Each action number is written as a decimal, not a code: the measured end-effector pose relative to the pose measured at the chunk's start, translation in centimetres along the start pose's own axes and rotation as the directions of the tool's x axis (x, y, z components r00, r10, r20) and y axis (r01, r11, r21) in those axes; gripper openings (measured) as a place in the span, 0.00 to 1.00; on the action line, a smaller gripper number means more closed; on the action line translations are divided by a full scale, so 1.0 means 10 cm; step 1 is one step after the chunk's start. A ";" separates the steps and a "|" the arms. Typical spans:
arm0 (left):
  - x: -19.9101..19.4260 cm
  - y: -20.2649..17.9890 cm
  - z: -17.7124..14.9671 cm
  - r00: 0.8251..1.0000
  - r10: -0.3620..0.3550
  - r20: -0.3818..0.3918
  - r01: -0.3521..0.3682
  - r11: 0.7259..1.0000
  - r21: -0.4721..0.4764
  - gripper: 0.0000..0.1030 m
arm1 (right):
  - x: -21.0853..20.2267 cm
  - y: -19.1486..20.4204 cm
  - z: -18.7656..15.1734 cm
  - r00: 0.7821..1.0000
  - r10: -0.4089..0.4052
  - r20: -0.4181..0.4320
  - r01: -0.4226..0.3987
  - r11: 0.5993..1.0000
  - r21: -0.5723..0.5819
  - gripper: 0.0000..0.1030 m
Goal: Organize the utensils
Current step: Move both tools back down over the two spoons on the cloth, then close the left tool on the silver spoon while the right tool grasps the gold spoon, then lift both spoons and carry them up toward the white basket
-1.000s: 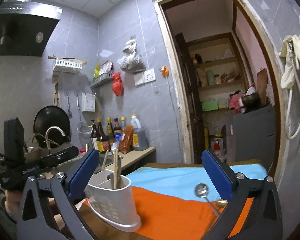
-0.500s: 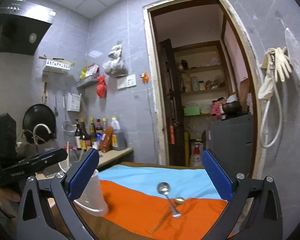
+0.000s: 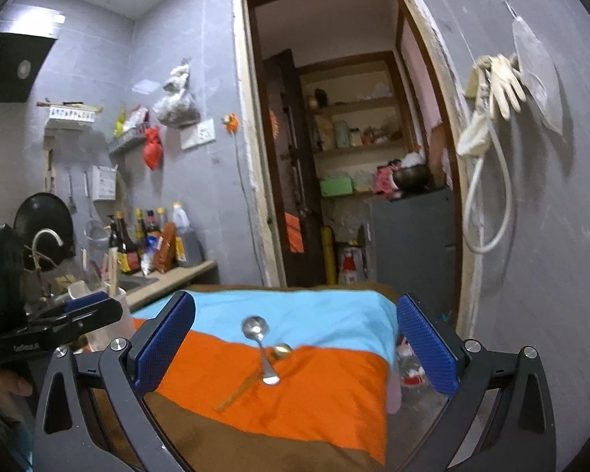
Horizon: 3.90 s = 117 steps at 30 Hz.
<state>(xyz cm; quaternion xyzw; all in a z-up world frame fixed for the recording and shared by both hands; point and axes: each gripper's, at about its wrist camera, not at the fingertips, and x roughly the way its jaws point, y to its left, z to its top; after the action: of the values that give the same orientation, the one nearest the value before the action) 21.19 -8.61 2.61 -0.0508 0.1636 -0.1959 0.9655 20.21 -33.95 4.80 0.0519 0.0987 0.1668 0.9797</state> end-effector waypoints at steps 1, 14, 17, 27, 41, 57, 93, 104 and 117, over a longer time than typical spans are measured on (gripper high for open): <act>0.06 -0.01 -0.01 1.000 -0.002 -0.017 0.002 1.000 -0.006 0.96 | 0.02 -0.03 -0.01 1.000 -0.005 -0.014 0.005 1.000 0.004 1.00; 0.71 0.01 -0.07 0.986 0.012 -0.166 -0.017 0.999 -0.029 0.95 | 0.56 -0.28 -0.22 0.966 0.052 -0.254 -0.038 0.998 0.059 0.69; 0.85 0.06 -0.07 0.980 0.027 -0.196 -0.034 0.999 -0.032 0.91 | 0.73 -0.28 -0.27 0.947 0.072 -0.314 -0.055 0.997 0.063 0.62; 1.39 0.38 -0.08 0.944 0.059 -0.324 -0.104 0.987 -0.123 0.59 | 1.30 -0.26 -0.39 0.869 0.150 -0.472 -0.103 0.987 0.124 0.37; 1.89 0.83 -0.02 0.916 0.024 -0.400 -0.131 0.961 -0.243 0.39 | 1.98 -0.21 -0.45 0.765 0.242 -0.596 -0.171 0.970 0.175 0.24; 2.19 1.32 0.01 0.899 -0.147 -0.414 -0.062 0.890 -0.451 0.31 | 2.37 -0.36 -0.56 0.693 0.343 -0.634 -0.187 0.935 0.302 0.14; 2.03 0.81 -0.15 0.841 -0.153 -0.519 -0.013 0.953 -0.303 0.02 | 2.08 -0.53 -0.57 0.717 0.312 -0.623 -0.114 0.935 0.337 0.19; 2.00 0.83 -0.15 0.844 -0.157 -0.513 -0.007 0.953 -0.303 0.02 | 2.07 -0.52 -0.58 0.731 0.269 -0.627 -0.071 0.944 0.322 0.03; 1.22 0.37 0.07 0.959 -0.067 -0.274 0.040 0.994 -0.104 0.01 | 1.21 -0.24 -0.25 0.925 0.108 -0.364 -0.038 0.980 0.195 0.01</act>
<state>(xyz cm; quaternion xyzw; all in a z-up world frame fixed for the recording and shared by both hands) 33.37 -10.03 -0.92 -0.0743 0.3049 -0.2188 0.9239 31.60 -31.96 -0.07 0.1132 0.2957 0.2004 0.9272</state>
